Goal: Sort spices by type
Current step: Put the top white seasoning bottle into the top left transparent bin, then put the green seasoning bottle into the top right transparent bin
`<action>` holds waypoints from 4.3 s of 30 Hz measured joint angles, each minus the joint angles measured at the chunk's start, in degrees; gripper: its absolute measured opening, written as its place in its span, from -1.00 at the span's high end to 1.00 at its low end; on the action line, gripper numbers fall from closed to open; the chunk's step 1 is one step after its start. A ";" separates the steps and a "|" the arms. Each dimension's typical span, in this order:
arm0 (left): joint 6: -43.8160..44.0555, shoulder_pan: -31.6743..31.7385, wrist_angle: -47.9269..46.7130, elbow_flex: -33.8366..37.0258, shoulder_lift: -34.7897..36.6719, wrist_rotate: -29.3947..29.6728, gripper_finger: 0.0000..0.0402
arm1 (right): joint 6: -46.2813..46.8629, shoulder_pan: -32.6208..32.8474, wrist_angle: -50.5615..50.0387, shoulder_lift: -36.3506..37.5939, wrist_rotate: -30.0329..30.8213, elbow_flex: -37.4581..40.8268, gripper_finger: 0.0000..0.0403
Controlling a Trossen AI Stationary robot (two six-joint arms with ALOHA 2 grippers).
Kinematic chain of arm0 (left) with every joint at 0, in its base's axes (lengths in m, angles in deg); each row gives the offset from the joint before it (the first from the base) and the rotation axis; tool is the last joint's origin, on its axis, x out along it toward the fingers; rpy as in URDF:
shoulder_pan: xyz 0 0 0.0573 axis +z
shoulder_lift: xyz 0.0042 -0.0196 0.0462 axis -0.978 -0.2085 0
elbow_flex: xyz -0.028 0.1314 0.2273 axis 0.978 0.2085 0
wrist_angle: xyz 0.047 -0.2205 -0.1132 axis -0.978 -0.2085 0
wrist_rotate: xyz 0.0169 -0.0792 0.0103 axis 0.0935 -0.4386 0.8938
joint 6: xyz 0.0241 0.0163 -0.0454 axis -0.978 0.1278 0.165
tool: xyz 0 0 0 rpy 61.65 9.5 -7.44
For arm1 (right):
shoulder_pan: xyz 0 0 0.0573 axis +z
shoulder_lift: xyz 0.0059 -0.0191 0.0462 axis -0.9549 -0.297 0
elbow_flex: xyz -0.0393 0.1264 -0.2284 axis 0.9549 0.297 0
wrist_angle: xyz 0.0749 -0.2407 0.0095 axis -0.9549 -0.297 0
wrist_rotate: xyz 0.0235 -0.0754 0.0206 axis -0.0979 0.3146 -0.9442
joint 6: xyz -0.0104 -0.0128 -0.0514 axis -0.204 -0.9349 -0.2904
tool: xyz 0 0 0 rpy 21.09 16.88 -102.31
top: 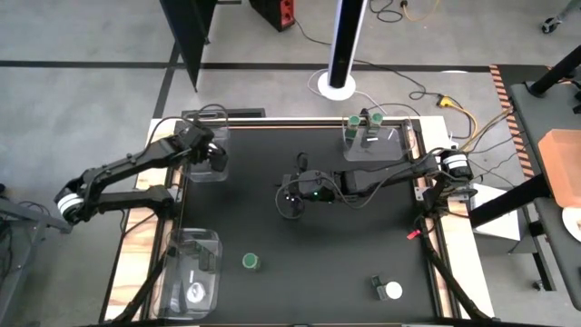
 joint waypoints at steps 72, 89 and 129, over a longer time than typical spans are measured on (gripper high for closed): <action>9.13 -34.92 -7.65 -11.88 13.30 11.39 0.92 | -5.28 -2.03 11.57 5.81 -2.58 9.15 0.95; 18.37 -63.76 -3.46 -7.87 11.38 31.47 0.92 | -1.85 -1.80 15.51 8.48 -2.12 13.07 0.95; 17.79 -63.67 -3.46 -7.85 9.56 31.01 0.92 | 13.61 4.50 -11.24 15.06 -2.11 5.20 0.95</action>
